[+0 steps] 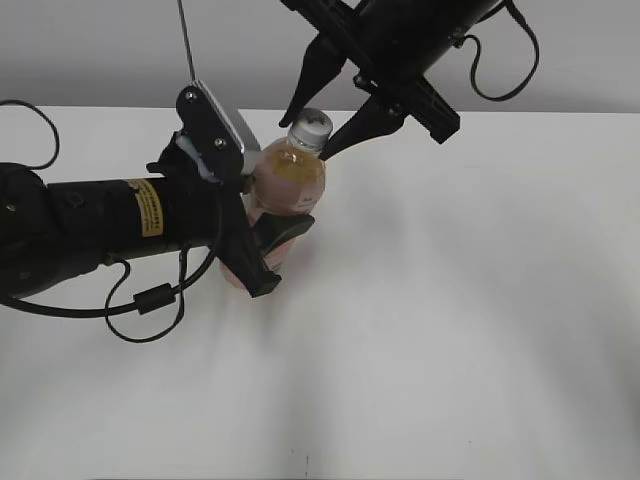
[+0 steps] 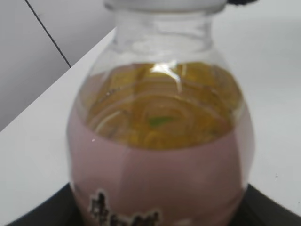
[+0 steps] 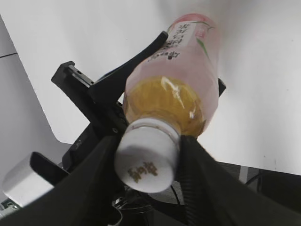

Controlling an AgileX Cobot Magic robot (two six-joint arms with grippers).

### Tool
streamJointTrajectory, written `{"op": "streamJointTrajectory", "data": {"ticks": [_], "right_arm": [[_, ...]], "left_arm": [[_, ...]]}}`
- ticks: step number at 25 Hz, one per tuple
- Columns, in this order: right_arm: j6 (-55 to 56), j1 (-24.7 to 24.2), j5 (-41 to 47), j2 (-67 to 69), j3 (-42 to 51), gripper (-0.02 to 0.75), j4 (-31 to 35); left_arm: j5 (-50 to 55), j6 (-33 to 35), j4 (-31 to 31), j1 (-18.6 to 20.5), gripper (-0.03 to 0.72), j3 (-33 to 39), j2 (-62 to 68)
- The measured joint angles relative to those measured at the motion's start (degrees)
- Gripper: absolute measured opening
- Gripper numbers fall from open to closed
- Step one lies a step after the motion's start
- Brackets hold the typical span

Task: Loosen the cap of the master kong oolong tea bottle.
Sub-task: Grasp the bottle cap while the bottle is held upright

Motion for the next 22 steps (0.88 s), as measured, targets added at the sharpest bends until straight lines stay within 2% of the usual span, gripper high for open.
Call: {"op": "streamJointTrajectory", "data": {"ticks": [6,14,22], "right_arm": [[-0.58,0.11,3.35,0.10,-3.88,0.286,-5.34],[-5.68,0.11,4.56,0.68,-4.49,0.286,-6.00],[-25.81,0.11,5.05,1.05,-4.49,0.286,-6.39]], "left_arm": [[-1.68,0.00,0.00,-0.06,0.402,0.00,0.00],[-1.50,0.00,0.00,-0.17,0.402,0.00,0.00],[-0.86,0.05,0.50,-0.17,0.402,0.00,0.00]]}}
